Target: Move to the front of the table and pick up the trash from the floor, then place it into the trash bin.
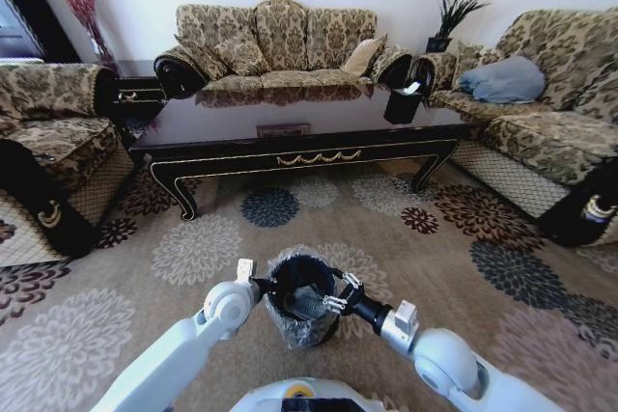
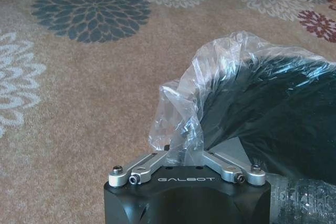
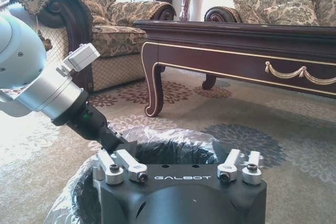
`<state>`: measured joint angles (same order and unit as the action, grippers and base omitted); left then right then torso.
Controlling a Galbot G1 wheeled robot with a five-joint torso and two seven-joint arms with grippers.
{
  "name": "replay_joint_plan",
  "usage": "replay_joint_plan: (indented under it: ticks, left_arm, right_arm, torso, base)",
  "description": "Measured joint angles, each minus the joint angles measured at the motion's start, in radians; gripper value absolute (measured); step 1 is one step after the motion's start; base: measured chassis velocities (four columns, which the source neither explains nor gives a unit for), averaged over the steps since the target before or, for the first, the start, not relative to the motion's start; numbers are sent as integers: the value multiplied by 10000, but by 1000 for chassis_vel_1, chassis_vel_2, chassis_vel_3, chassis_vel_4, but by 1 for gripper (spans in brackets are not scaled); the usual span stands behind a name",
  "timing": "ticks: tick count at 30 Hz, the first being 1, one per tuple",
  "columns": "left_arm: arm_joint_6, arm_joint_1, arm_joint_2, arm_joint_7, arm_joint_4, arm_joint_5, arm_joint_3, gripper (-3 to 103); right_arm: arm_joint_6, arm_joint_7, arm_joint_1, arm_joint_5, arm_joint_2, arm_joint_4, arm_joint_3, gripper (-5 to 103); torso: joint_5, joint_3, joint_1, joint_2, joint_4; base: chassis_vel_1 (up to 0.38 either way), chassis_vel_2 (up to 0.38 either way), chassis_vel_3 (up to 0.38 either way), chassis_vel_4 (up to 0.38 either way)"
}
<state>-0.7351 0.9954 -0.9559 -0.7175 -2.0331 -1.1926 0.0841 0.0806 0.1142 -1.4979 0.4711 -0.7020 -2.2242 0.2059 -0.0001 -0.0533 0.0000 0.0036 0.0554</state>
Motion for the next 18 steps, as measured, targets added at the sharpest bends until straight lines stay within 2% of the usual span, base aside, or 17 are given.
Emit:
replay_joint_plan:
  ticks: [1,3,4,6,14,18]
  left_arm:
    - [0,24,9,69,1,125,-15,3]
    - [0,81,83,228,13,436,-92,3]
    - [0,81,83,228,13,436,-92,3]
    - [0,163,202,299,-6,512,-242,3]
    - [0,404,859,447,-293,523,-912,3]
    - [0,693,1218,609,-417,608,-1527,3]
  right_arm:
    - [0,3,-18,-4,-20,0,25,81]
    - [8,9,-29,16,-175,-1,182,91]
    - [8,9,-29,16,-175,-1,182,91]
    - [69,-42,-11,193,-336,-12,393,99]
    - [111,-159,60,627,-280,4,1105,100]
    - [80,-186,10,738,-301,52,1298,100]
  torso:
    - [-1,0,0,0,0]
    - [-1,0,0,0,2]
    - [-1,0,0,0,2]
    - [1,0,0,0,1]
    - [-1,0,0,0,0]
    - [1,0,0,0,-1]
  base:
    - [0,0,0,0]
    - [0,0,0,0]
    - [0,0,0,0]
    - [0,0,0,0]
    - [0,0,0,0]
    - [0,0,0,0]
